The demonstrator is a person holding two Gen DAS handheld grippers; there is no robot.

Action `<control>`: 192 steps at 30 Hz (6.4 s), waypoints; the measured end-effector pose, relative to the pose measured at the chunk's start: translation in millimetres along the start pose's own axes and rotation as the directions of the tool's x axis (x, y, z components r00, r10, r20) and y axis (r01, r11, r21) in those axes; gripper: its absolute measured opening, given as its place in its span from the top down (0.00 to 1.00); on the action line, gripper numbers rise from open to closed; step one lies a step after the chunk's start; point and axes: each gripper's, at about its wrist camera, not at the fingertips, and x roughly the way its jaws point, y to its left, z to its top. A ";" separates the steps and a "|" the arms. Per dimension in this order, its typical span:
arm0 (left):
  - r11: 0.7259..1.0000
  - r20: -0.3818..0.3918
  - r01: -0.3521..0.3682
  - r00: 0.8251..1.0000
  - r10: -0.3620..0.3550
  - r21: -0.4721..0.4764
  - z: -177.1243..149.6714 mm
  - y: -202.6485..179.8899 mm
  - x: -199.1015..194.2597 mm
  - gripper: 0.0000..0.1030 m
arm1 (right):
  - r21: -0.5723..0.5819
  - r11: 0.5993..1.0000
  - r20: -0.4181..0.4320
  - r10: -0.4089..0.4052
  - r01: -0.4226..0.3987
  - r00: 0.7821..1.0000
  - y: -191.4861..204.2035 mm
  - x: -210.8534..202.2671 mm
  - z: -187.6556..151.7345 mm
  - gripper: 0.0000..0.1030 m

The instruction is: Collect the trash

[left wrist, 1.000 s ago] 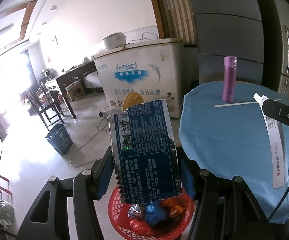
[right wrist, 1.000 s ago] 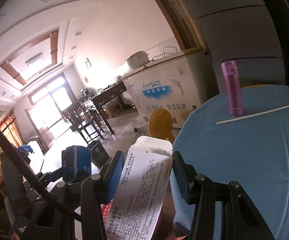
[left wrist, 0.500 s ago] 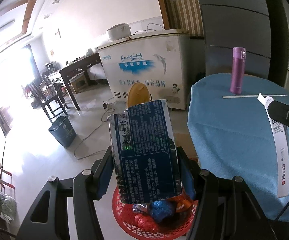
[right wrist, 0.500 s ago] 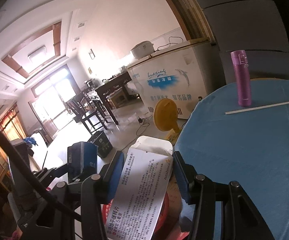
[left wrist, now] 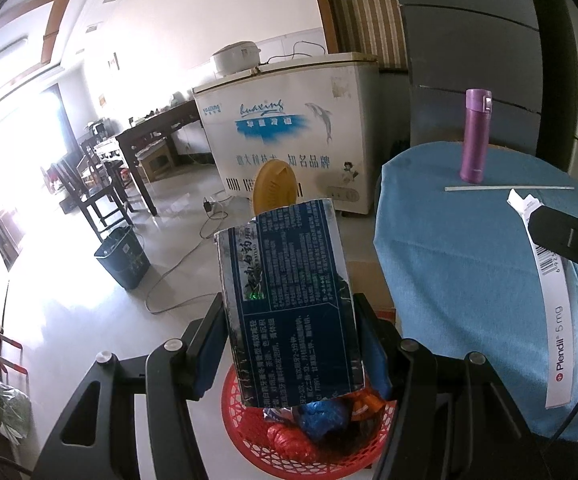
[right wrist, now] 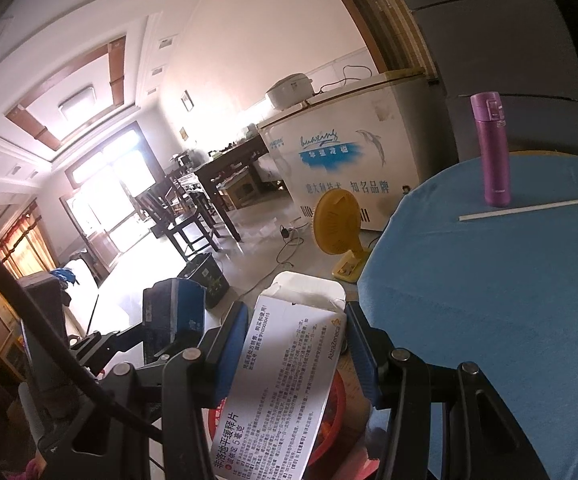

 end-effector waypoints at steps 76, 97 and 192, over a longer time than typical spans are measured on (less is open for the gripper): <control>0.999 -0.127 0.037 0.991 -0.031 0.040 -5.2 -7.1 66.8 0.40 | 0.039 0.999 -0.138 0.012 -0.006 0.990 3.4 57.0 -7.9 0.49; 0.999 -0.169 0.032 0.985 -0.028 0.022 -9.0 -11.5 85.6 0.39 | 0.047 0.999 -0.188 0.015 -0.006 0.982 6.3 75.9 -15.6 0.49; 0.996 -0.383 0.067 0.920 -0.082 -0.053 -37.0 -4.1 153.8 0.32 | 0.168 0.985 -0.352 0.085 -0.026 0.932 -16.5 153.6 -45.5 0.47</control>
